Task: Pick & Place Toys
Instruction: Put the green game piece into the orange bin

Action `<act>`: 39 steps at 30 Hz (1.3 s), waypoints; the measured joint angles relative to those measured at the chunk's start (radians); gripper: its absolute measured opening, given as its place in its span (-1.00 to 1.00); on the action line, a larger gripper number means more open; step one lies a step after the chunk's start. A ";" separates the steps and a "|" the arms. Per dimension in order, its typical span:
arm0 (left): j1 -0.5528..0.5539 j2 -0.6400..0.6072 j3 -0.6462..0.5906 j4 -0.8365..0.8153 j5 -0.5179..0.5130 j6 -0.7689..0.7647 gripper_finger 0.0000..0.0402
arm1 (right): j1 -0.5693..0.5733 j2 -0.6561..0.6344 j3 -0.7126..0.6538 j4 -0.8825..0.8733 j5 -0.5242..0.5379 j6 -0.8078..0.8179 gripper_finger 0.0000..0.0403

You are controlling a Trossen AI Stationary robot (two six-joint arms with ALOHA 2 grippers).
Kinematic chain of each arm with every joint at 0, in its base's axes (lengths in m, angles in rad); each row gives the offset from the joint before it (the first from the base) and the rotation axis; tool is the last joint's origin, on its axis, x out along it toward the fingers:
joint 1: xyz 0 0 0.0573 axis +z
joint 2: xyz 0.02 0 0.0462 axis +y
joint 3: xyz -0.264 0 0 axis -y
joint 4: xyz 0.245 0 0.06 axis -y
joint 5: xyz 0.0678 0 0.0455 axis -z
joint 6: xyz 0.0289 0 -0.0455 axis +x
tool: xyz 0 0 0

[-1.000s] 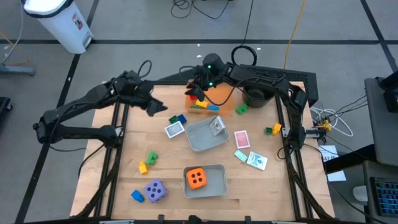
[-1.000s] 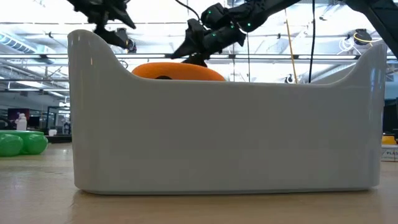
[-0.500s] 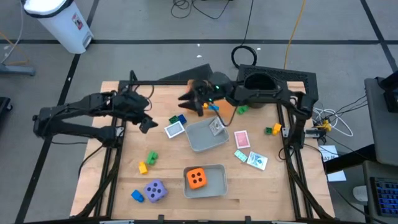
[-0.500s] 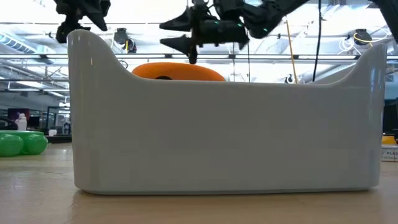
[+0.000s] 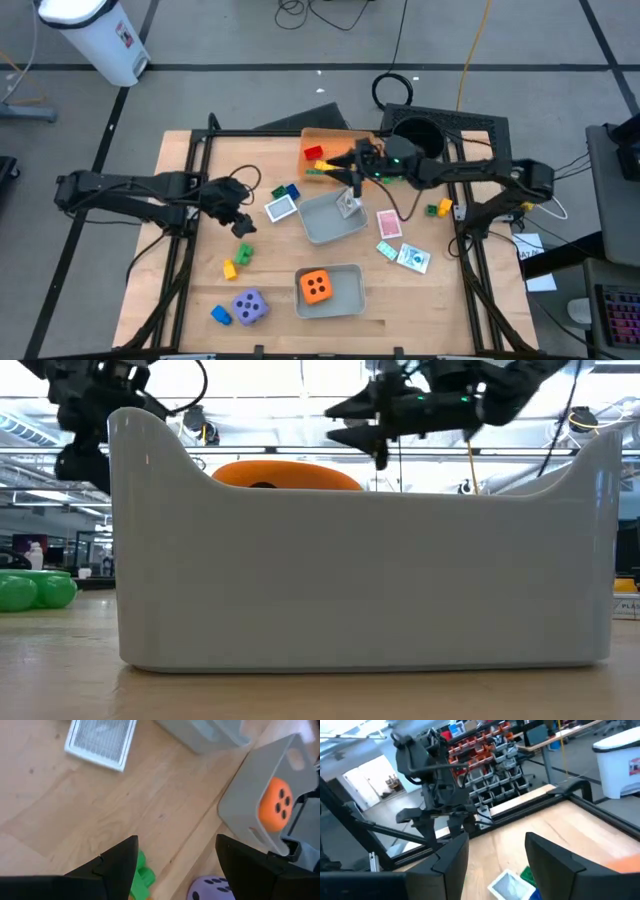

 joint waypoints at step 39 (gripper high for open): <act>-0.146 0.000 -0.300 0.268 0.031 -0.309 0.36 | 0.006 -0.164 -0.254 0.061 0.095 0.153 -0.07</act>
